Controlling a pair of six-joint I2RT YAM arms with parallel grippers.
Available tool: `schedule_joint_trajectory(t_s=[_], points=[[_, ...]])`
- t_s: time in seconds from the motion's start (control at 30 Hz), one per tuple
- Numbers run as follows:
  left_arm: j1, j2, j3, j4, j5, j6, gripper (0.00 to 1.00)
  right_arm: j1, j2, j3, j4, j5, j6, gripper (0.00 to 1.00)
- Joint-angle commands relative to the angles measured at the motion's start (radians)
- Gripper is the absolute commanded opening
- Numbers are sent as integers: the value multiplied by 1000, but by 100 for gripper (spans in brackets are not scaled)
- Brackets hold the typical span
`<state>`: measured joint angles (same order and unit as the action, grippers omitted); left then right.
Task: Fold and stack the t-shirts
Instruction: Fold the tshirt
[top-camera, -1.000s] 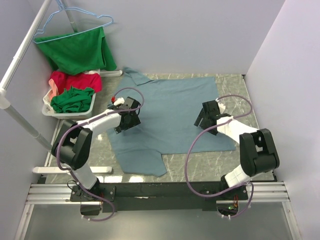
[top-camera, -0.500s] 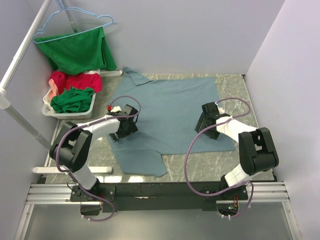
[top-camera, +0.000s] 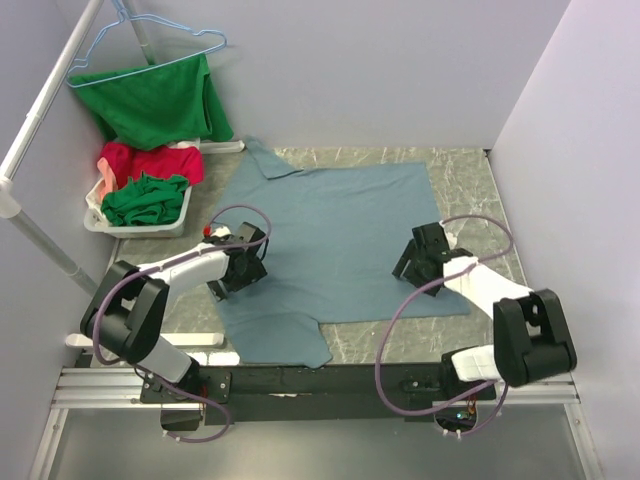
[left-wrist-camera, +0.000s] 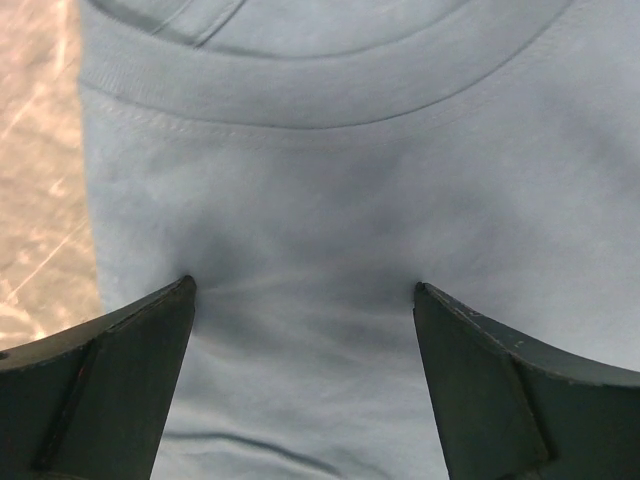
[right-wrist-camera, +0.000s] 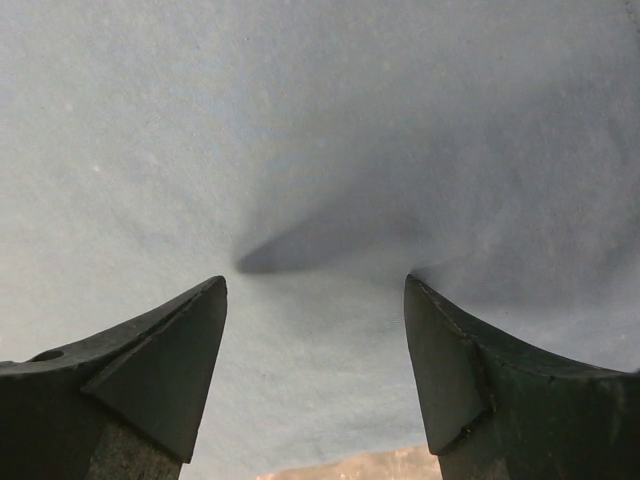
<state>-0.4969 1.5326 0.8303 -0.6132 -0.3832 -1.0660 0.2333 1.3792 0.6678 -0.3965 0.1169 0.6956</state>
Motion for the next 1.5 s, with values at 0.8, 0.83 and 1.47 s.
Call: schedule_joint_trajectory(t_s=[0.8, 0.83, 1.47], points=[[101, 145, 627, -77, -63, 115, 89, 3, -171, 318, -222, 106, 61, 78], [116, 174, 663, -63, -50, 124, 88, 3, -145, 344, -194, 107, 47, 78], [285, 931, 1411, 170, 296, 232, 73, -49, 395, 727, -58, 89, 7, 78]])
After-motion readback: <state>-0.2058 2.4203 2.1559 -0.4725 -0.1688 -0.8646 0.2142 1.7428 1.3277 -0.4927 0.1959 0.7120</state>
